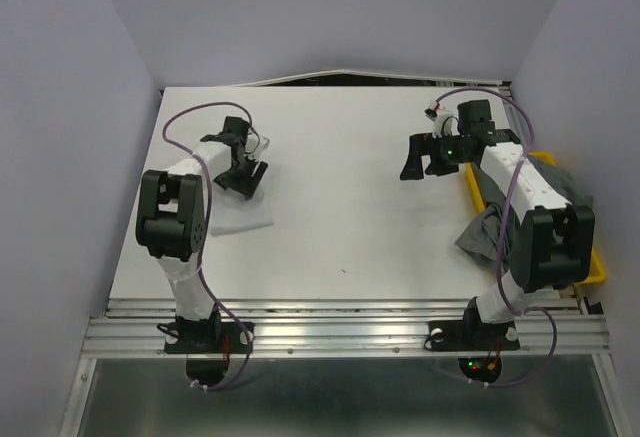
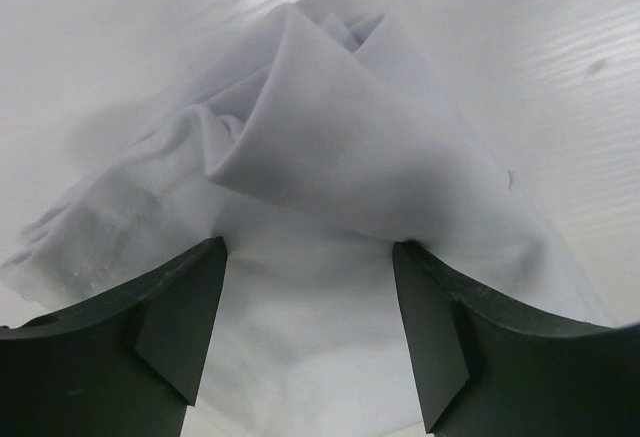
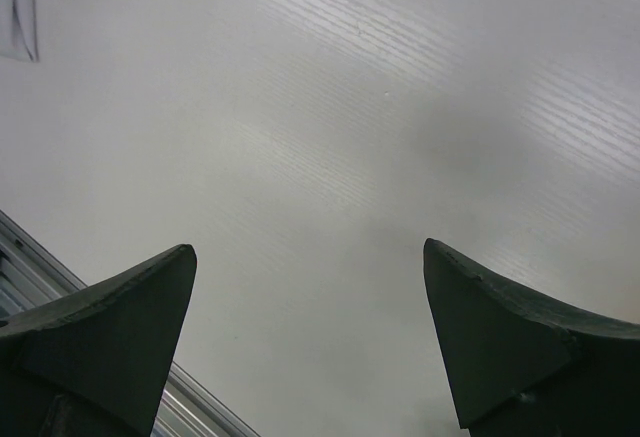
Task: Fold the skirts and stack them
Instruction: Neatly place the folded skirt to the corner
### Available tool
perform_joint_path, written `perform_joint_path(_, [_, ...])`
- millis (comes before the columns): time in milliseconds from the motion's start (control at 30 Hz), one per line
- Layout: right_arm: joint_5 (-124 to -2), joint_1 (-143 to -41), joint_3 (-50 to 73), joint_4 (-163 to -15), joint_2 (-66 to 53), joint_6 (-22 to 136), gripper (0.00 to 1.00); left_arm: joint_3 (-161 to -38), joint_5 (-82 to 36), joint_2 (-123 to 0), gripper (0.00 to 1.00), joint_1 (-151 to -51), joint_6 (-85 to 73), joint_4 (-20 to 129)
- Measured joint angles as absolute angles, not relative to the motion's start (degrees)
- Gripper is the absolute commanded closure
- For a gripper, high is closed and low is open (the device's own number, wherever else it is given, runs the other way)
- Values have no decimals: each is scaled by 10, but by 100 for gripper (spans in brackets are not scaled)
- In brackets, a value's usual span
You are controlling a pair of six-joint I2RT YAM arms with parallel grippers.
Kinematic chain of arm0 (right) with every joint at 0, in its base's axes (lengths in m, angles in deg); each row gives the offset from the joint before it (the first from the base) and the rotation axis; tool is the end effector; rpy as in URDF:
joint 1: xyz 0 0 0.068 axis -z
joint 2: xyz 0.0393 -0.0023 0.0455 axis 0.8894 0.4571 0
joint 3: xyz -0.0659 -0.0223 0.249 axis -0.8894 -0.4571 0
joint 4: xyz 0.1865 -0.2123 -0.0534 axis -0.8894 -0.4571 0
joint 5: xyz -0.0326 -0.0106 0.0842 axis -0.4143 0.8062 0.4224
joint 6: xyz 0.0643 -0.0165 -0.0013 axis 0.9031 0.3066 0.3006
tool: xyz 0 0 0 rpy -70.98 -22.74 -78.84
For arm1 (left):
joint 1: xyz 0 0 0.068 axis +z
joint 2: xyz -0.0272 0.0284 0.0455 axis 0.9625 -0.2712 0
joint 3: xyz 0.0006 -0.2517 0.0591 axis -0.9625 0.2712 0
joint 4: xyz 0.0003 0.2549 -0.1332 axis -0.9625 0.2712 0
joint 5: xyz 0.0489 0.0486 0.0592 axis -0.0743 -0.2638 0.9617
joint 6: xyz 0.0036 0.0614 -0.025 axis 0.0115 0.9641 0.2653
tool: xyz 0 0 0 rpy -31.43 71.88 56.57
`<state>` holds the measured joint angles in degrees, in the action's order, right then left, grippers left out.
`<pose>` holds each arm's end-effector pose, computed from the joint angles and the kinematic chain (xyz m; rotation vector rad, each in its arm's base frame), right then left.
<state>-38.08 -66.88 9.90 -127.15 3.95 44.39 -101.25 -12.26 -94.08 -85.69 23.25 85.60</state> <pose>0.3680 0.0547 0.2396 -0.4293 2.4307 0.7065 0.4068 -0.0801 0.1370 0.6562 2.5814 0.0872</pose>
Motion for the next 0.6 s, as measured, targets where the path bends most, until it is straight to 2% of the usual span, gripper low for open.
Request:
perform_joint_path(267, [-376,-669,99,-1276,39,444,0,-977,-158,-918,24,-697,475,867])
perform_joint_path(400, [-375,-669,101,-1284,39,444,0,-980,-165,-921,27,-651,574,872])
perform_joint_path(600, [-374,-669,121,-1301,39,443,0,-1032,-173,-960,27,-602,656,894])
